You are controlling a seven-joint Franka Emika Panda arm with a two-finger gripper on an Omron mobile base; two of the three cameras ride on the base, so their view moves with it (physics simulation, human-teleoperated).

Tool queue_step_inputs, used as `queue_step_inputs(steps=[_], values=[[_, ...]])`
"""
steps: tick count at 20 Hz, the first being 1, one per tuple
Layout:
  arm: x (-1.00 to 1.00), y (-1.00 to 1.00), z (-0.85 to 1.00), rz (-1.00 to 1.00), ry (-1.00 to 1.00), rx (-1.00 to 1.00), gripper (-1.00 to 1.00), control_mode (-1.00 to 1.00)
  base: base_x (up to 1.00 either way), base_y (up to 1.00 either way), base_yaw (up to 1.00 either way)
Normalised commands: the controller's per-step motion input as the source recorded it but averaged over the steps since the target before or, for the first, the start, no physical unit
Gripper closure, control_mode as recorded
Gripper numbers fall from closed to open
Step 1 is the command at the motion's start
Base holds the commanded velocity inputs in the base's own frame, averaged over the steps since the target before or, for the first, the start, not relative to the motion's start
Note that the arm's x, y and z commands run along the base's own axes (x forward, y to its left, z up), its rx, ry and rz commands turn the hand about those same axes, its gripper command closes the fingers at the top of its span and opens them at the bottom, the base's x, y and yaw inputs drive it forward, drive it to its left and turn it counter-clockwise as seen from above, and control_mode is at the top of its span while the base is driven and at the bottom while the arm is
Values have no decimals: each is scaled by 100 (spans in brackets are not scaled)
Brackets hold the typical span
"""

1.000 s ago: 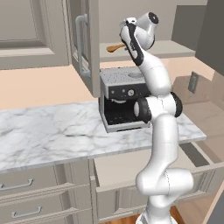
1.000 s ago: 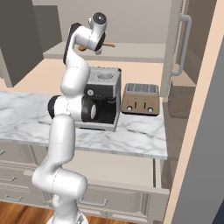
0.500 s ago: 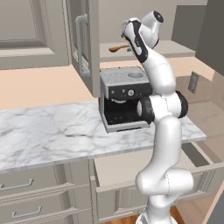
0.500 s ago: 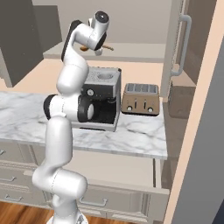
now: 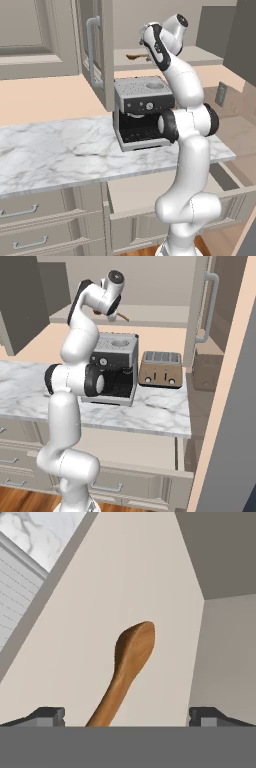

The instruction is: Organize the utensils by type. Pick up the wooden spoons from the counter and place them in the open cabinet. Then pick up the metallic utensils from the counter and place them in the open drawer.

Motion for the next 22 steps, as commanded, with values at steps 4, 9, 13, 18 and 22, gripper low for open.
queue_step_inputs(steps=[4,9,13,18,22], values=[[37,0,10,0,-2,0,-100,-100,0,0,0],[44,0,17,5,-12,0,-100,-100,0,0,0],[45,-1,23,12,-13,0,-100,-100,0,0,0],[20,0,6,16,-9,-4,-100,-100,0,0,0],[-27,0,0,21,0,-3,-100,-100,0,0,0]])
